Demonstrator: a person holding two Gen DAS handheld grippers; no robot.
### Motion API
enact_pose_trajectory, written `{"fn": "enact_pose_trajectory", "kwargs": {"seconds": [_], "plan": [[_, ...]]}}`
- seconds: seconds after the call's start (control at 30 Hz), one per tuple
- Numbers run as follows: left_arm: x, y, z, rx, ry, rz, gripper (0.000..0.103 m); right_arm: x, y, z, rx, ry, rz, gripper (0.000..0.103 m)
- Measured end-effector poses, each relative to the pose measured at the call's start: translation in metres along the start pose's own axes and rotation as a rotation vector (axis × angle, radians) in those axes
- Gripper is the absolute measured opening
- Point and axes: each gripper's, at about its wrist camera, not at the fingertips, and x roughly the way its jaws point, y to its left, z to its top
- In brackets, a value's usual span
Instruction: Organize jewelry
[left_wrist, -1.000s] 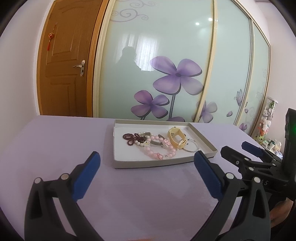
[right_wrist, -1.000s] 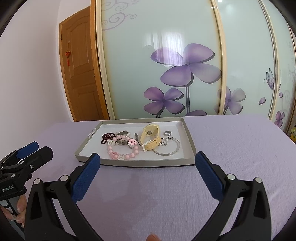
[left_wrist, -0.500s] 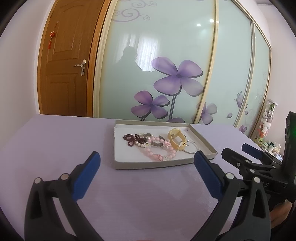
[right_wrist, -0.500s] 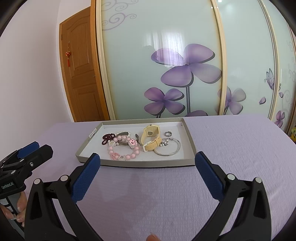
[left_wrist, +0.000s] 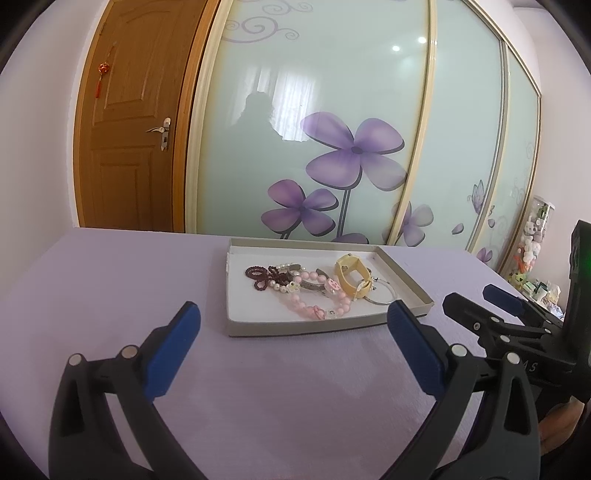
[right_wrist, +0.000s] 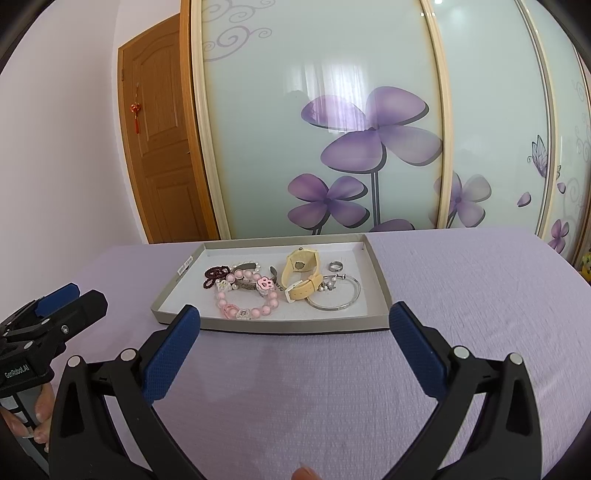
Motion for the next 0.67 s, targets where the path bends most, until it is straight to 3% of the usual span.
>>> {"fn": "enact_pose_trajectory", "kwargs": {"seconds": [0.67], "plan": [[-0.0012, 0.0008, -0.0044, 0.004, 0.014, -0.005, 0.101, 0.0012, 0.0008, -0.0015, 0.005, 0.001, -0.003, 0.102]]}}
